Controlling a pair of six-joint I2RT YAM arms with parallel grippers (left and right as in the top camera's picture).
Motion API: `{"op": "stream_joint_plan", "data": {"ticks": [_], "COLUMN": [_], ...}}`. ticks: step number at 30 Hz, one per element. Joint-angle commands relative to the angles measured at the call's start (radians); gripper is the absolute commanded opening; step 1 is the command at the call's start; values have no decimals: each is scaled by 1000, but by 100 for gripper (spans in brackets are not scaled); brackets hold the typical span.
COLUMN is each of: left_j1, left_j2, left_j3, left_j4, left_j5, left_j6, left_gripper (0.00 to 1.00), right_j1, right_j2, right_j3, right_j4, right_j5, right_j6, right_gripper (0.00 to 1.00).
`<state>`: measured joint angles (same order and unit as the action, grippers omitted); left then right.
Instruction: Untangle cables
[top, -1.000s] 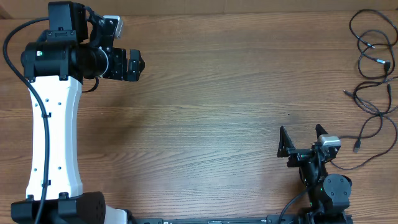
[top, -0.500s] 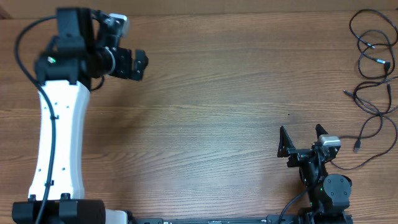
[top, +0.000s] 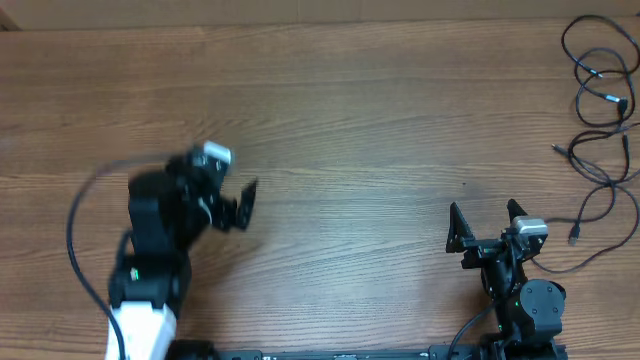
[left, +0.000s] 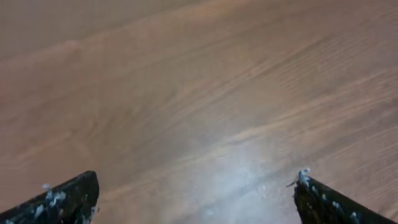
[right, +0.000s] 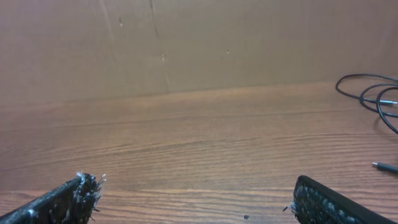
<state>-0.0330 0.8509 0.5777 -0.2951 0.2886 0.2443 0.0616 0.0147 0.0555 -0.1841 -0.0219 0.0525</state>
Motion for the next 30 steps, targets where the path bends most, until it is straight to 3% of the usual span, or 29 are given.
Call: {"op": "stream_joint_plan", "data": {"ticks": [1,13,25,27,30], "left_j1": [0,33,45,45,45], "left_j2": [-174,-576,-718,-741,-775], "left_j3": [-156,-534,-573,-573,-573], "left_j4": [29,226,221,216,224], "left_j5": [0,-7,-214,-270,-386], "left_j6": [18,71,77,40,-113], "left_gripper": [100,100,100,100,100], "right_j1": [5,5,5,5,5], "right_j2": [-12,-12,-12,-12,-12], "right_j3": [-4,-4,-4,-4,-4], "right_j4": [4,4,4,4,4], "right_j5": [2,2,2,2,2], "right_j6": [3,4,4,4,4], "right_gripper": [100,100,100,100,100]}}
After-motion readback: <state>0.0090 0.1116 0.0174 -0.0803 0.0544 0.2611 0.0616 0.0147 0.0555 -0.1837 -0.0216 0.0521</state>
